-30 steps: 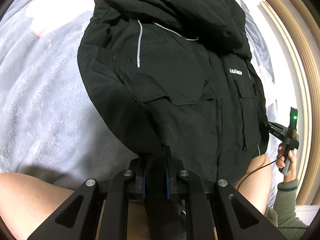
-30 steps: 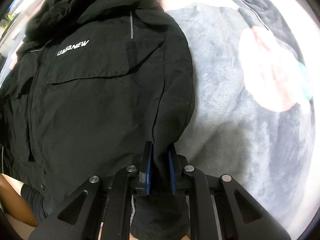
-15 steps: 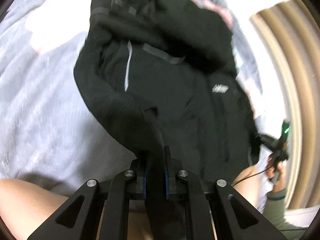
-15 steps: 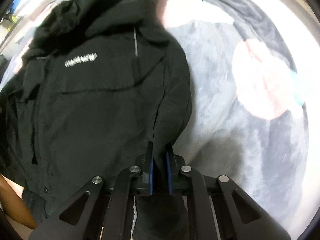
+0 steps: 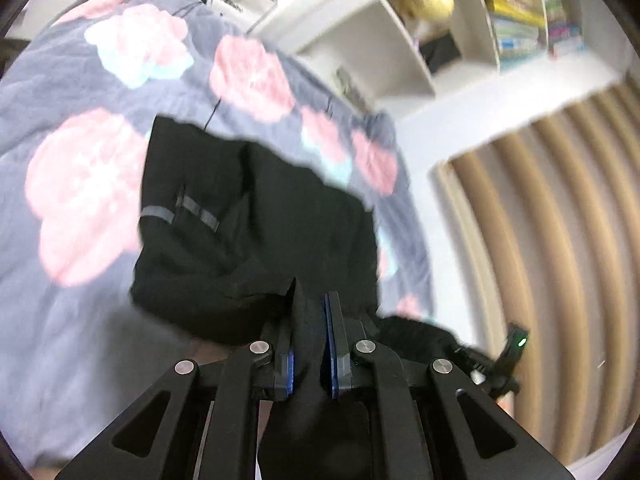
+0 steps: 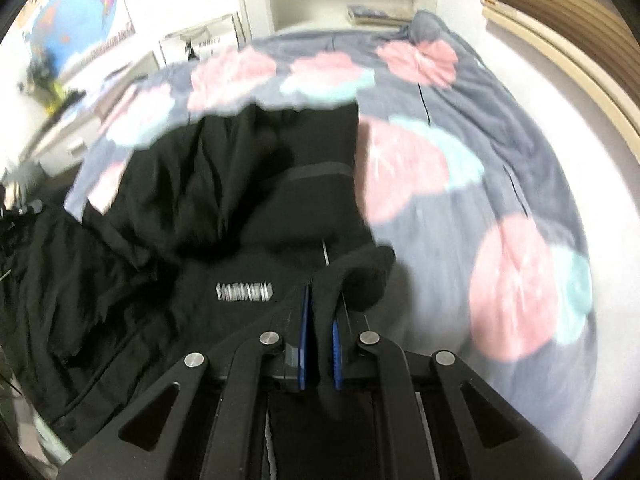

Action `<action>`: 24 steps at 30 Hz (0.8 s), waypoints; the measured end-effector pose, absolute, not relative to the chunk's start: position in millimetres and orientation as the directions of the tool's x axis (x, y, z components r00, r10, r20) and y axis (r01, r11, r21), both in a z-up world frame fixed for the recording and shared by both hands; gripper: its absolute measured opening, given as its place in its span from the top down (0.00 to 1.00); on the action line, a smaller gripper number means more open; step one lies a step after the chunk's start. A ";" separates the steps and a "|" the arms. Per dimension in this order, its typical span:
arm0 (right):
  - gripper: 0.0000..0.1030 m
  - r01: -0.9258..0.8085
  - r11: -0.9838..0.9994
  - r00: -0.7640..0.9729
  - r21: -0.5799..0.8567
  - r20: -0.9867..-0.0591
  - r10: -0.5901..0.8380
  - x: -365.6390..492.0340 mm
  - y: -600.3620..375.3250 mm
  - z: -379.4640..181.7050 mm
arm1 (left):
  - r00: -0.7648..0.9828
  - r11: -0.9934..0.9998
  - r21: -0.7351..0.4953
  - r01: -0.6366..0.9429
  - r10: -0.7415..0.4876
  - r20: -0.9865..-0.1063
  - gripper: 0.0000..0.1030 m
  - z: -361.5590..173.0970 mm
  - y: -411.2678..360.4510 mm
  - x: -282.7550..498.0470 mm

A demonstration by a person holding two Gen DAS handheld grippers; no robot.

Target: Fold large clothes

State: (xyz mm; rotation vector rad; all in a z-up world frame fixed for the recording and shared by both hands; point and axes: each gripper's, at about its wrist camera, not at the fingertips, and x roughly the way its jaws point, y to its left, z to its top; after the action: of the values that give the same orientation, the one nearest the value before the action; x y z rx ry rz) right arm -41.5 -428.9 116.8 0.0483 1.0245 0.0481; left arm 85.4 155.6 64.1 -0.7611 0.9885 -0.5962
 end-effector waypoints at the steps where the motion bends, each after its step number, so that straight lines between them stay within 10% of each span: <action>1: 0.89 -0.007 0.998 0.526 0.070 -0.848 0.063 -28.3 -426.4 120.7 | 0.446 0.564 -0.822 0.071 -0.756 -0.480 0.88 62.0 163.5 100.8; 5: 0.88 0.053 0.989 0.521 0.140 -0.848 0.093 30.5 -435.2 128.2 | 0.452 0.443 -0.895 -0.044 -0.791 -0.414 0.81 42.8 187.9 147.8; 11: 0.82 0.201 0.936 0.484 0.288 -0.860 0.161 115.8 -453.0 100.5 | 0.506 0.616 -0.784 -0.073 -0.655 -0.562 0.47 24.5 209.5 225.0; 16: 0.81 0.252 0.896 0.524 0.365 -0.830 0.191 144.3 -470.4 98.2 | 0.565 0.615 -0.782 -0.101 -0.612 -0.554 0.45 -21.0 240.8 232.8; 20: 0.49 0.254 0.918 0.586 0.304 -0.804 0.104 129.7 -469.2 118.4 | 0.480 0.723 -0.687 -0.067 -0.580 -0.658 0.45 -41.9 229.0 235.0; 24: 0.41 0.238 0.945 0.601 0.225 -0.799 0.039 103.1 -458.1 119.6 | 0.516 0.693 -0.715 0.093 -0.647 -0.561 0.40 -21.0 224.3 238.9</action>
State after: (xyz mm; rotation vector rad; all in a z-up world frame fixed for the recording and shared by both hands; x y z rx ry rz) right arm 103.1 -458.1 119.6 0.3253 0.9235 -0.1177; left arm 238.9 224.3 -21.0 -0.6799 0.9316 -0.4879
